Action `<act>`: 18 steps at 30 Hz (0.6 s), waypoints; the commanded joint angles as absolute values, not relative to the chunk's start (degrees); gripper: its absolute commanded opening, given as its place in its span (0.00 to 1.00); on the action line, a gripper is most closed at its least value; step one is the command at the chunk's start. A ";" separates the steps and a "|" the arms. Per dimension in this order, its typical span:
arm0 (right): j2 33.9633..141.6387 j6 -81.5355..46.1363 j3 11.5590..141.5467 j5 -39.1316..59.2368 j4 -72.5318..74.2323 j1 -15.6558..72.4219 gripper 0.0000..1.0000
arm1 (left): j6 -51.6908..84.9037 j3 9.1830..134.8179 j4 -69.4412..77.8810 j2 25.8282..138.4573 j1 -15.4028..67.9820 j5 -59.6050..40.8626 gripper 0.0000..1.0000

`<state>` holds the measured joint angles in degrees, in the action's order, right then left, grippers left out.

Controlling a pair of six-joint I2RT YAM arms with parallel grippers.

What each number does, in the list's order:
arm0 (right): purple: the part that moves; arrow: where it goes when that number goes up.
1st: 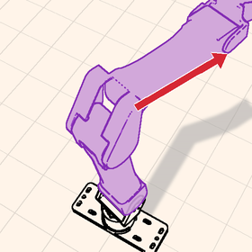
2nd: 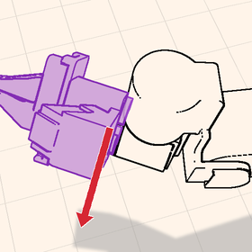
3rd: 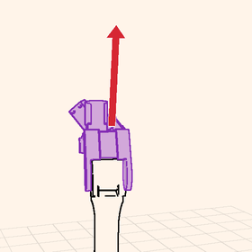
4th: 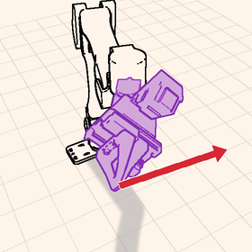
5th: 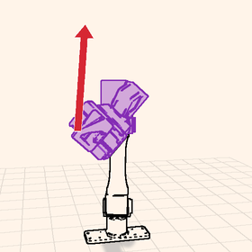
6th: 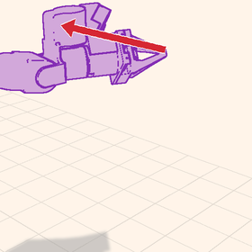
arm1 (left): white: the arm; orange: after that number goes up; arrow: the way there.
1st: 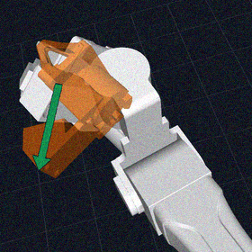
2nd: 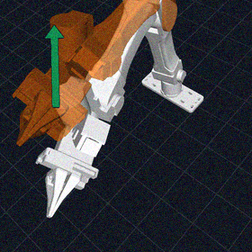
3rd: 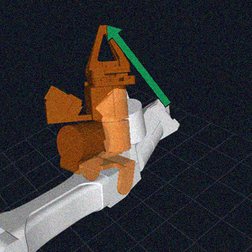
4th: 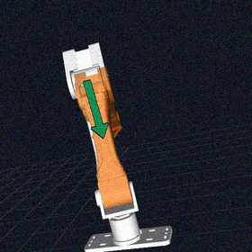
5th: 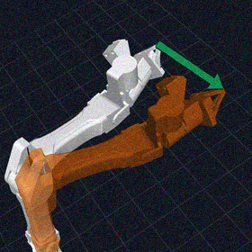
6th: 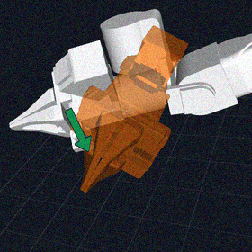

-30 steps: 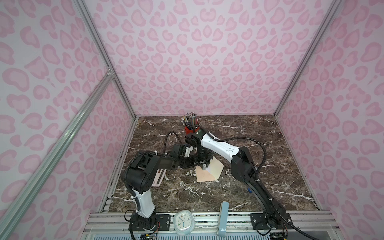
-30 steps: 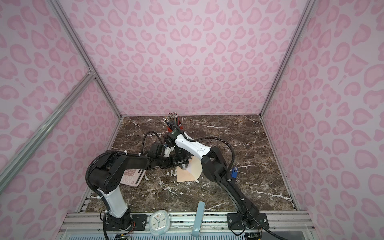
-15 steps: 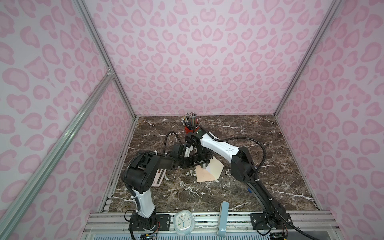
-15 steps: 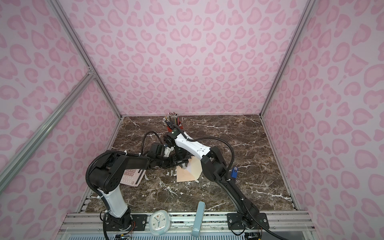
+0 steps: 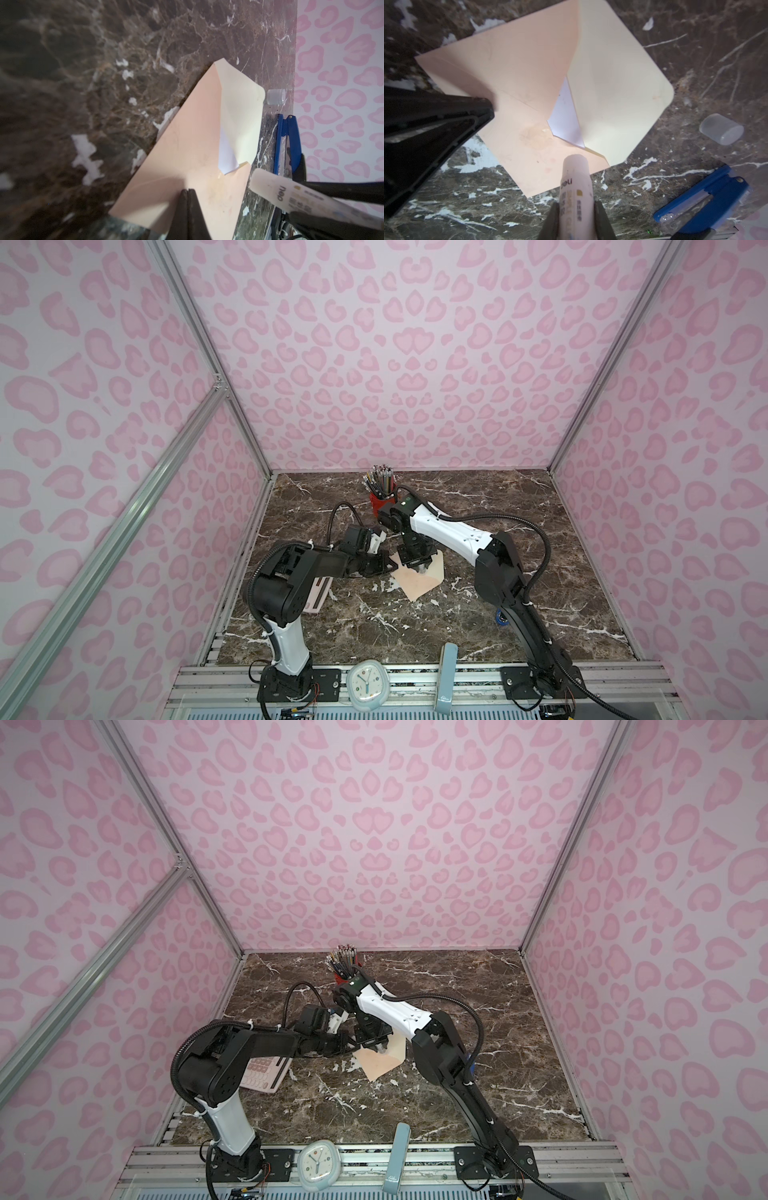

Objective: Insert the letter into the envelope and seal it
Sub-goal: 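Lift the glue stick off the envelope with the right gripper while the left draws back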

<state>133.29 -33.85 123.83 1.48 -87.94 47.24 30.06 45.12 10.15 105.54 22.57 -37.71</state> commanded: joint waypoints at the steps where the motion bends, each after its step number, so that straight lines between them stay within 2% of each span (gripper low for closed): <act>1: 130.22 -34.54 121.79 0.27 -86.87 47.18 0.00 | 28.87 44.84 0.01 106.20 22.46 -30.71 0.03; 7: 119.75 -33.97 114.19 2.43 -79.86 46.78 0.00 | 29.44 44.69 -1.31 100.95 22.49 -31.72 0.03; 9: 115.10 -33.42 109.95 2.83 -75.05 46.59 0.00 | 29.69 44.86 -1.48 97.68 22.46 -32.94 0.07; 13: 103.00 -32.79 98.49 3.05 -61.58 46.41 0.00 | 30.32 46.85 -3.33 89.96 22.50 -34.53 0.28; 18: 85.48 -32.44 80.20 1.20 -40.72 46.54 0.00 | 32.89 49.01 -3.96 78.36 22.71 -34.21 0.48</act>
